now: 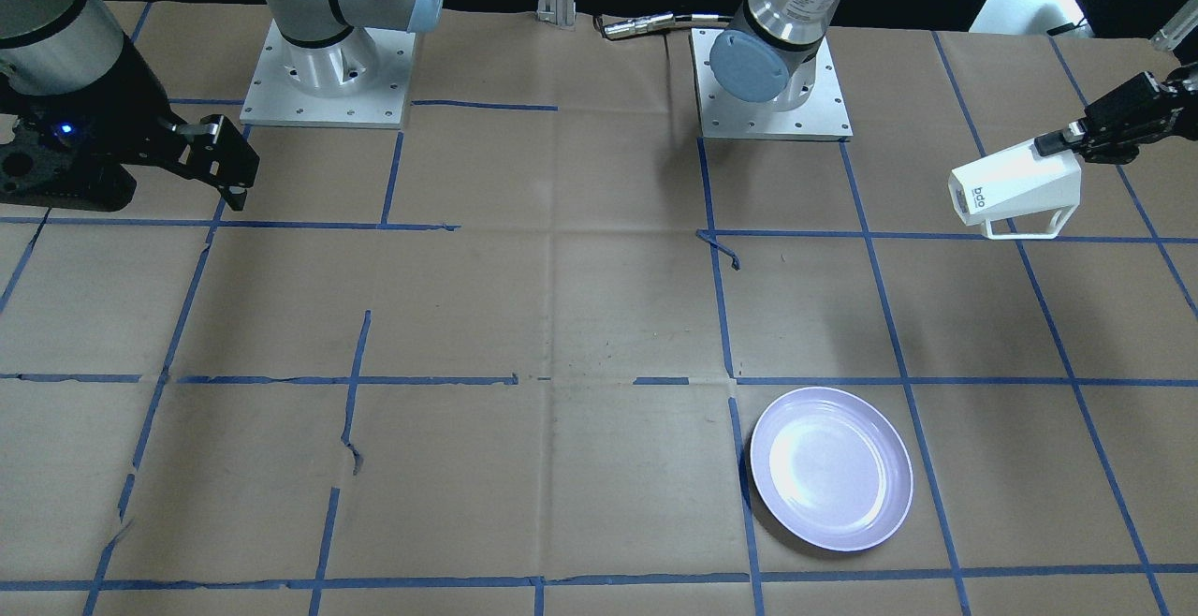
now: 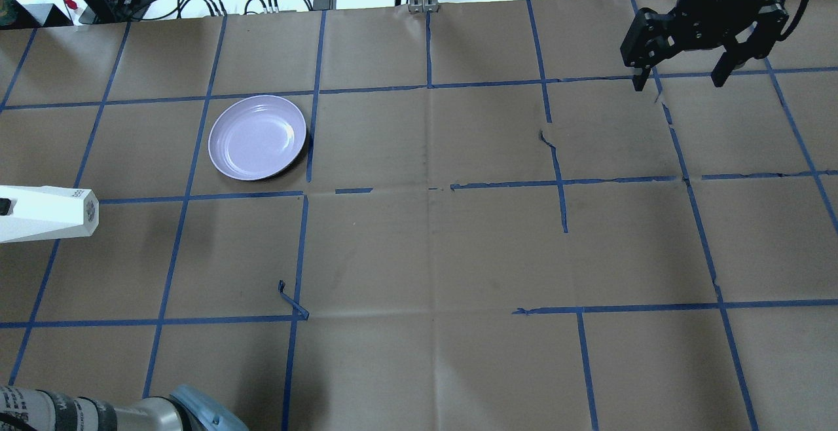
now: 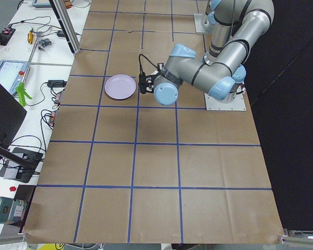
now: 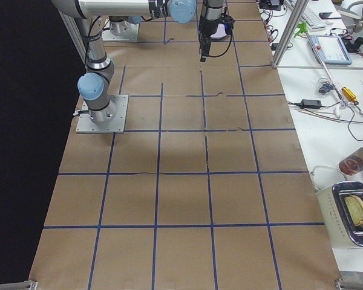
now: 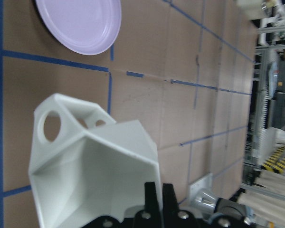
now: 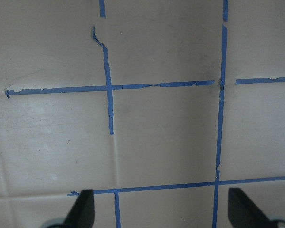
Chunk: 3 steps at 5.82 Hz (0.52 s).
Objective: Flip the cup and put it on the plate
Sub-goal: 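Lift the mug with the left gripper and rotate it upright, then carry the upright mug with the left gripper over the lavender plate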
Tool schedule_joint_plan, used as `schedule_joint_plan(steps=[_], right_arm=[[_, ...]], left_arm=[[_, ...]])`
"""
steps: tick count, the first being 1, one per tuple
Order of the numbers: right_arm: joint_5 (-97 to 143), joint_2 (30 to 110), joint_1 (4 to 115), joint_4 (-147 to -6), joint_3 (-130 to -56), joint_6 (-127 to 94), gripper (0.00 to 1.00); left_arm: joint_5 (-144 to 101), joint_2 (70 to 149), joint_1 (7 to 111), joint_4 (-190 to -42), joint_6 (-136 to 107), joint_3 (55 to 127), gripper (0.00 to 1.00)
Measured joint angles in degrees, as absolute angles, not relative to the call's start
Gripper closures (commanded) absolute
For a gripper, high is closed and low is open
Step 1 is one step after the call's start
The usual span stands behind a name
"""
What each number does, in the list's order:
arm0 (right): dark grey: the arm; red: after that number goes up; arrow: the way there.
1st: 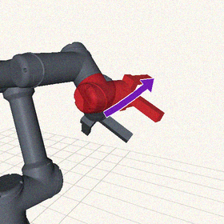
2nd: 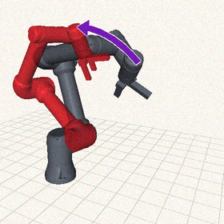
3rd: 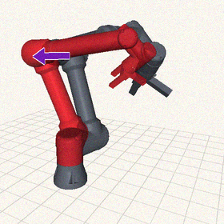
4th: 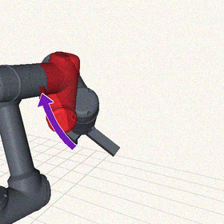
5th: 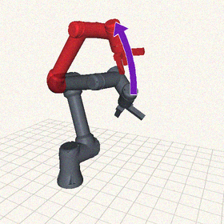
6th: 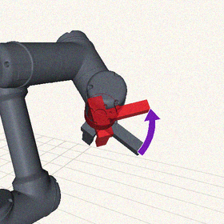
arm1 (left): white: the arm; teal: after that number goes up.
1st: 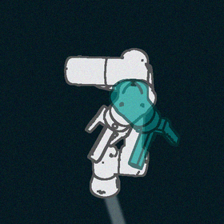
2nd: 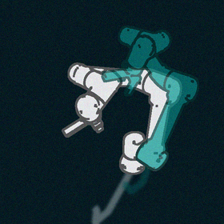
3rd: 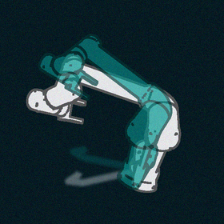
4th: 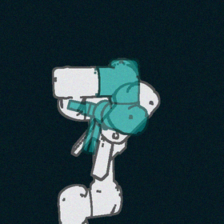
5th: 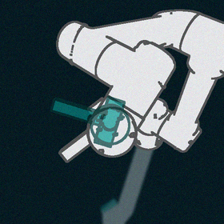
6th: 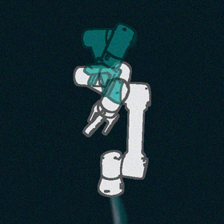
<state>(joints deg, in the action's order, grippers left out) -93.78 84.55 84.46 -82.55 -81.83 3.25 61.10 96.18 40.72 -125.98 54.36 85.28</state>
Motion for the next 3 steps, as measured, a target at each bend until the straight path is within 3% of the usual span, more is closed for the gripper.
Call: schedule_joint_plan(steps=[3], right_arm=[[-93.8, 84.6, 84.5, -82.6, -81.8, 3.3, 0.0]], left_arm=[[77.4, 92.2, 67.8, -99.8, 26.0, 85.0, 1.0]])
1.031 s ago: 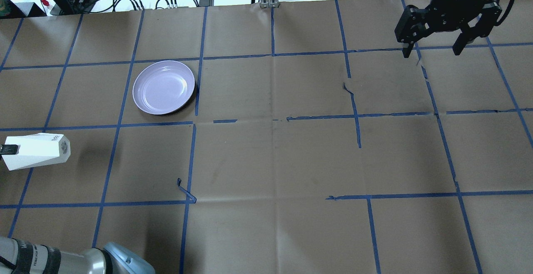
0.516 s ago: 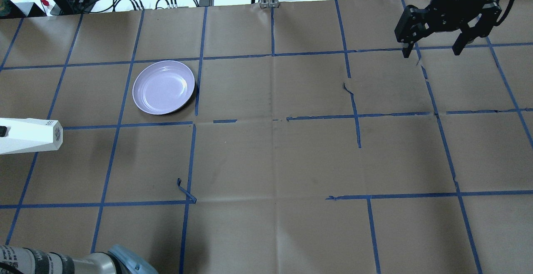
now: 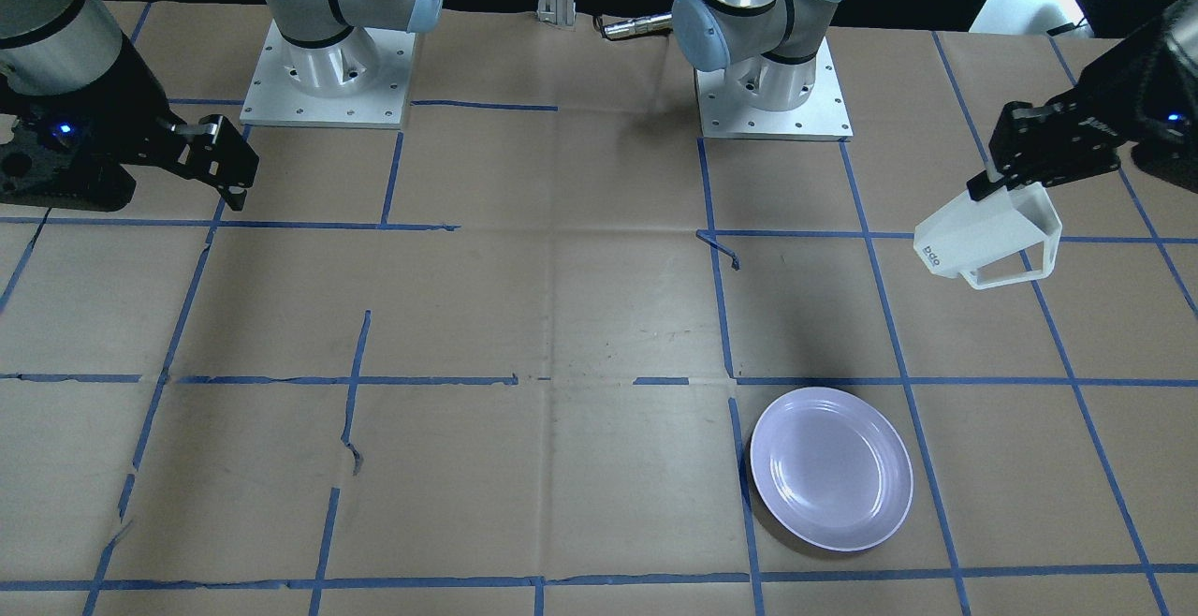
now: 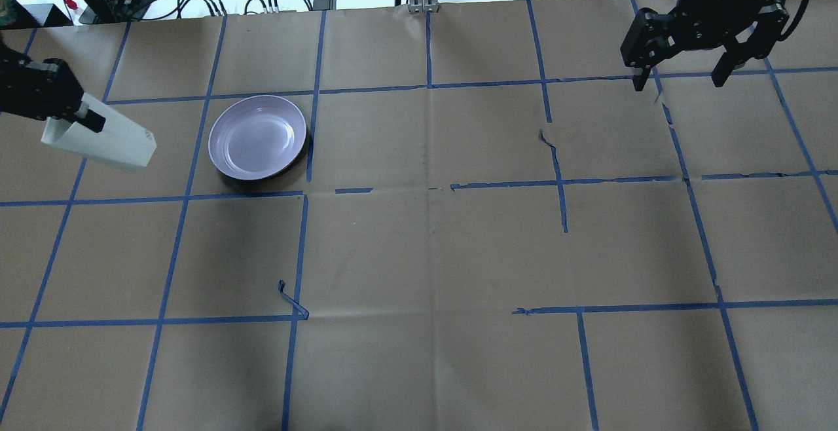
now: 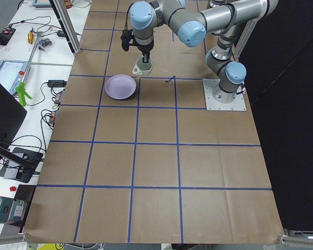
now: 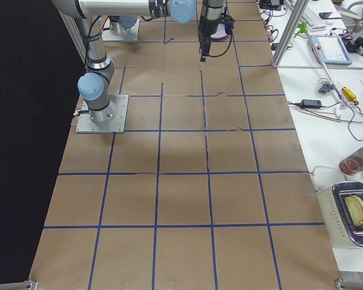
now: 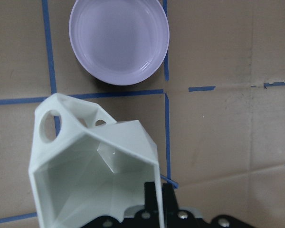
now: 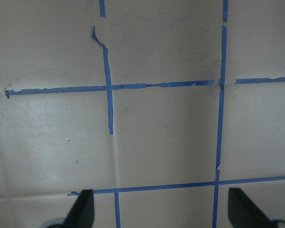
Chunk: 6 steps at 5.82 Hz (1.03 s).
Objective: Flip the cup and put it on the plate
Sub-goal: 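Carry the upright mug with the left gripper over the lavender plate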
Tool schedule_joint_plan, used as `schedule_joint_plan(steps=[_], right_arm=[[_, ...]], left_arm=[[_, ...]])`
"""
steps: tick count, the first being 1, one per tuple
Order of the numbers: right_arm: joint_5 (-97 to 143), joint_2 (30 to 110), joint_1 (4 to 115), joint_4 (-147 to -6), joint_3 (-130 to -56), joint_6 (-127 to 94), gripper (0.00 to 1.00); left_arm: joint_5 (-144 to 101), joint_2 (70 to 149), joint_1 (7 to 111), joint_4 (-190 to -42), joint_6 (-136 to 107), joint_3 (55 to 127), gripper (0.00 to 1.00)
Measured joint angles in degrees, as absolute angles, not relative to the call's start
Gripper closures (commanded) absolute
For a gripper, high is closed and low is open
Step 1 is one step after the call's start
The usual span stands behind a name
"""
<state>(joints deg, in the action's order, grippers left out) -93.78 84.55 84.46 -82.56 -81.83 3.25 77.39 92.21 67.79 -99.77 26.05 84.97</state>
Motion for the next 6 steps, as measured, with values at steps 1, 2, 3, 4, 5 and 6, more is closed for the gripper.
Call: schedule_joint_plan(steps=[1, 2, 3, 4, 5, 6], right_arm=[[-93.8, 84.6, 84.5, -82.6, -81.8, 3.3, 0.0], [-93.8, 84.6, 84.5, -82.6, -81.8, 3.3, 0.0], [-93.8, 84.6, 84.5, -82.6, -81.8, 3.3, 0.0], [-93.8, 84.6, 84.5, -82.6, -81.8, 3.3, 0.0], [-93.8, 84.6, 84.5, -82.6, -81.8, 3.3, 0.0], [-93.8, 84.6, 84.5, -82.6, -81.8, 3.3, 0.0]], left_arm=[[81.7, 93.8, 76.4, -94.3, 18.1, 84.1, 1.0], [85.2, 96.5, 82.4, -91.7, 12.4, 81.6, 1.0], [88.0, 99.3, 85.6, -90.6, 9.8, 79.1, 1.0], [89.6, 101.5, 86.7, -88.5, 9.2, 78.1, 1.0], [90.1, 104.1, 87.0, -85.3, 9.2, 78.1, 1.0], [90.7, 107.3, 87.0, -82.3, 9.5, 78.4, 1.0]])
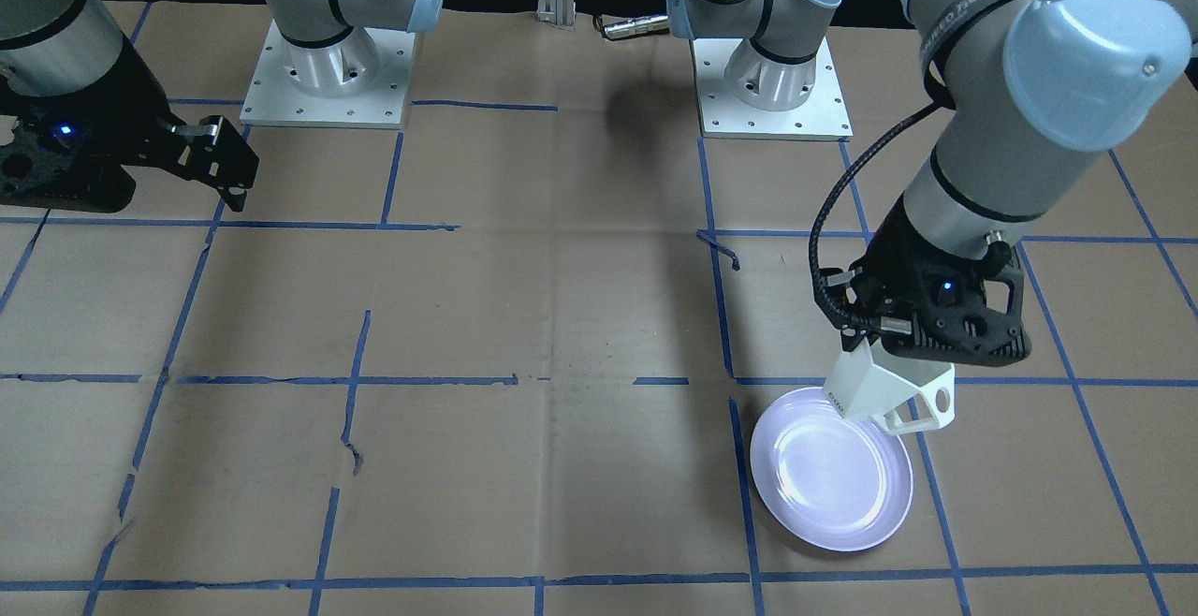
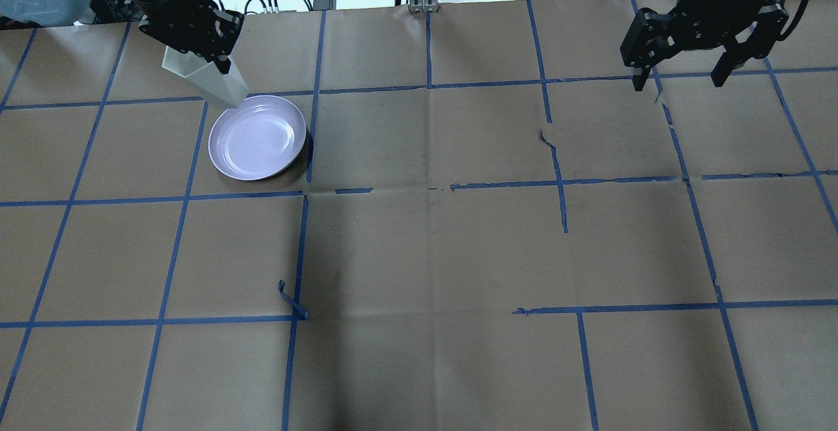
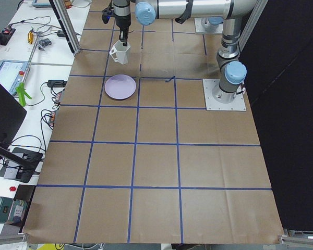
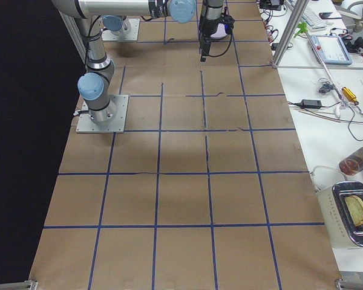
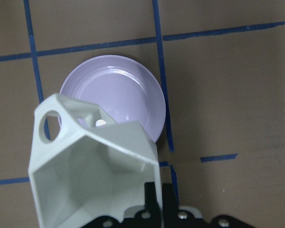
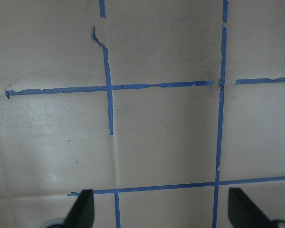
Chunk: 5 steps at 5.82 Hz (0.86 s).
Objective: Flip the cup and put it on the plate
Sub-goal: 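Carry the upright mug with the left gripper over the lavender plate, then lower the mug onto the plate and open the left gripper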
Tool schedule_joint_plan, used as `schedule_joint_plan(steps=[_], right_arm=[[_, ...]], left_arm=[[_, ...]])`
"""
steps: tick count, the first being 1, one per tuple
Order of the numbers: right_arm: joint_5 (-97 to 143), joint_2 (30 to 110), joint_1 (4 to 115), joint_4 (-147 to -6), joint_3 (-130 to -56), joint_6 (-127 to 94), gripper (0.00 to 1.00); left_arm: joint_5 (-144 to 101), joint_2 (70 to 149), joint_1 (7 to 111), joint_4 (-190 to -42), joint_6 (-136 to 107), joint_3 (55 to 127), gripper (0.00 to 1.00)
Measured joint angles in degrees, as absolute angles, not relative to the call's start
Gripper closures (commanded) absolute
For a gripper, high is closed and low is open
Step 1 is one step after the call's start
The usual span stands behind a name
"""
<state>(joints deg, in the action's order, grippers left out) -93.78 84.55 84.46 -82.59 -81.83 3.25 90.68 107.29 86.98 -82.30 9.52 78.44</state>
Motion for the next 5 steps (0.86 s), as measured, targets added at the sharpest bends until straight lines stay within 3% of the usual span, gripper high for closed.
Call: schedule_joint_plan(steps=[4, 5], right_arm=[[-93.8, 84.5, 84.5, -82.5, -81.8, 3.3, 0.0], [-93.8, 84.6, 84.5, -82.6, -81.8, 3.3, 0.0]], left_arm=[[93.6, 117.2, 86.5, -69.1, 13.6, 85.2, 1.0], [94.4, 118.5, 86.4, -68.6, 13.8, 85.7, 0.93]])
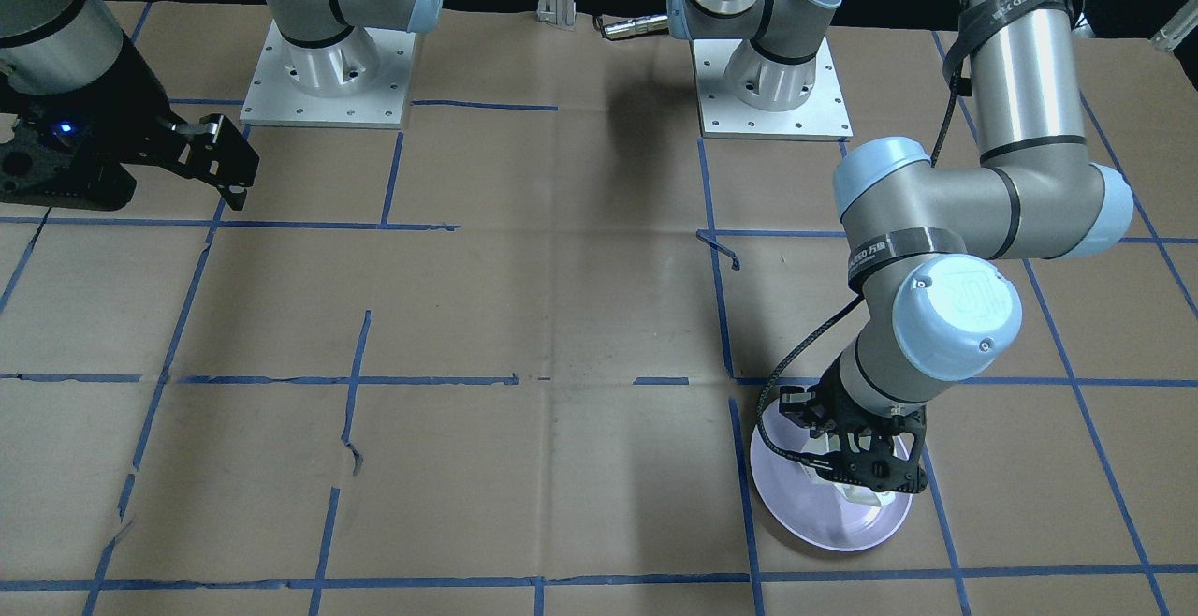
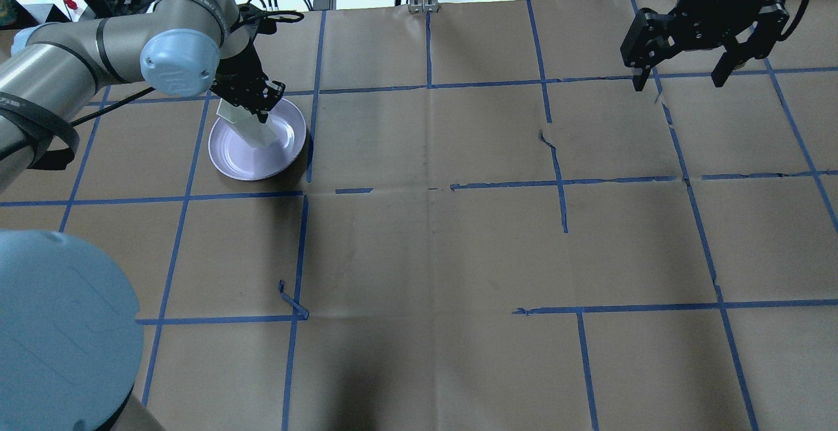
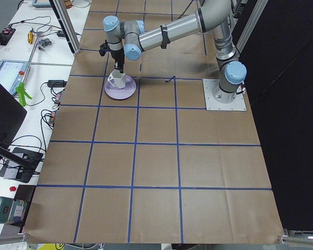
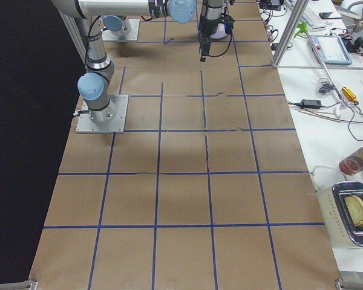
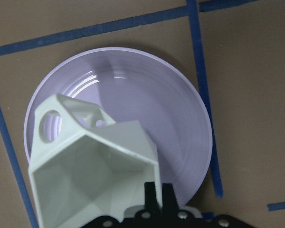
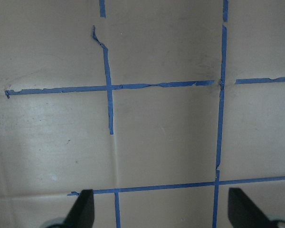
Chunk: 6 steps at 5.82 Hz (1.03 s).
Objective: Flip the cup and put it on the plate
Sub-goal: 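Lower the mug onto the plate and open the left gripper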
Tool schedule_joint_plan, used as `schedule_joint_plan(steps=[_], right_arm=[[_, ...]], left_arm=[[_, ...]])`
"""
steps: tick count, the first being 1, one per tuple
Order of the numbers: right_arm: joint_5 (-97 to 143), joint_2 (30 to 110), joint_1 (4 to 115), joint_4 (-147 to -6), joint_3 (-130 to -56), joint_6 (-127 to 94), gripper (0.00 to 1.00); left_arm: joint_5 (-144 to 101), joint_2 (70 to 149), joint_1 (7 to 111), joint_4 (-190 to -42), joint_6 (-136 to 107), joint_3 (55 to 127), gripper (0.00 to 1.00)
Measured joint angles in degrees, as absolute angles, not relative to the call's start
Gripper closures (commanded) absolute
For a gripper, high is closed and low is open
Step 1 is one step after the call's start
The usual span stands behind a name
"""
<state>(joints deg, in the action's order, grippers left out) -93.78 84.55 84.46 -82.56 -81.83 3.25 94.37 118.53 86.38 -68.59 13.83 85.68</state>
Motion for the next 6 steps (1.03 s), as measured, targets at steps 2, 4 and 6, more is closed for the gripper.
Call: schedule_joint_plan(steps=[2, 4, 6], right_arm=[[-93.8, 84.6, 84.5, -82.6, -81.8, 3.3, 0.0], [-93.8, 84.5, 84.5, -82.5, -81.8, 3.3, 0.0], [-93.8, 84.5, 84.5, -82.6, -81.8, 3.3, 0.0]], left_arm=[[95.9, 119.7, 86.3, -68.6, 14.2, 85.8, 0.01], [96.0, 118.2, 85.9, -69.4, 14.2, 84.4, 0.01], [95.5, 110.0, 86.0, -77.5, 12.8, 84.0, 0.01]])
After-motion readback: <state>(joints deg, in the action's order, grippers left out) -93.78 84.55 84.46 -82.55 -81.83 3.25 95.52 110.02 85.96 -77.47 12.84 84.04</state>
